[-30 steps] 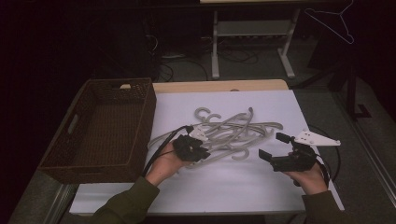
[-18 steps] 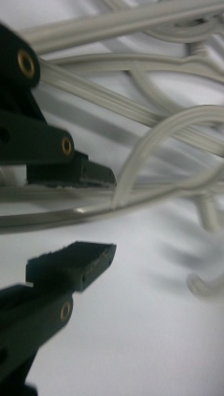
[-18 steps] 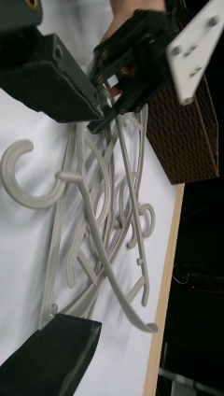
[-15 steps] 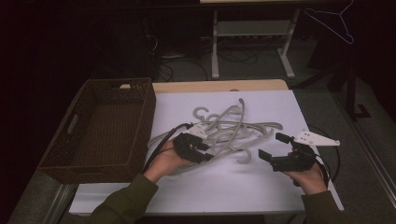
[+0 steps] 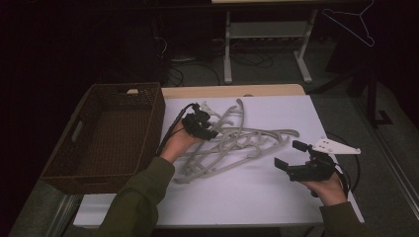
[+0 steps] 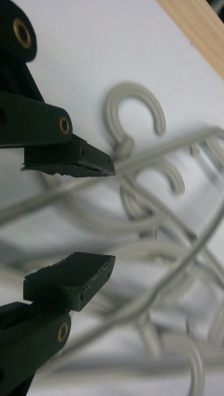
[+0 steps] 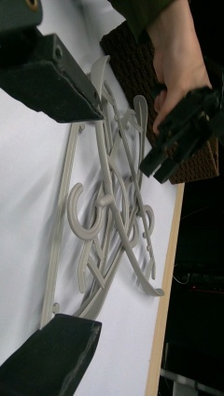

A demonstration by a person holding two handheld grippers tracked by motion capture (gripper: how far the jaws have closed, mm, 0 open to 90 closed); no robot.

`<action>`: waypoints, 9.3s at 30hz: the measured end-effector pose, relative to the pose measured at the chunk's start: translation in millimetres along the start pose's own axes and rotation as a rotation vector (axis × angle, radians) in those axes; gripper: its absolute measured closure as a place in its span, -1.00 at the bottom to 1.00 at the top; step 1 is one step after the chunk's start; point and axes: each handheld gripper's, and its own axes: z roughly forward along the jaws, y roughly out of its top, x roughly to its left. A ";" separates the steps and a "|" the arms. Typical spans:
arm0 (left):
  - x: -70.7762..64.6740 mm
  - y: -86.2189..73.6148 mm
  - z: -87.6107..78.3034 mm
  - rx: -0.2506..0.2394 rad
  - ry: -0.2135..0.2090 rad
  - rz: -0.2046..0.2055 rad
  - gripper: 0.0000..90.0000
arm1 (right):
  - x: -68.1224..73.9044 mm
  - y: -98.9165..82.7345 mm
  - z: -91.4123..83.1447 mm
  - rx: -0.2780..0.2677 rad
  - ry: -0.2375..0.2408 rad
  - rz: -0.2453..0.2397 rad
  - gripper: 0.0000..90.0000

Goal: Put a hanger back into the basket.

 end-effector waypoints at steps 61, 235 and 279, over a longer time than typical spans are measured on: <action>-5.5 -61.0 -17.2 0.040 0.066 -0.242 0.67 | 9.4 -0.3 16.0 0.041 0.030 -0.004 -0.98; -109.2 -69.0 -39.1 -0.047 -0.155 -0.123 0.81 | 18.1 13.2 37.3 0.264 0.071 -0.092 -0.64; -88.4 -100.3 -41.5 0.021 -0.214 -0.073 1.00 | -48.9 42.2 171.0 0.449 -0.302 0.083 0.98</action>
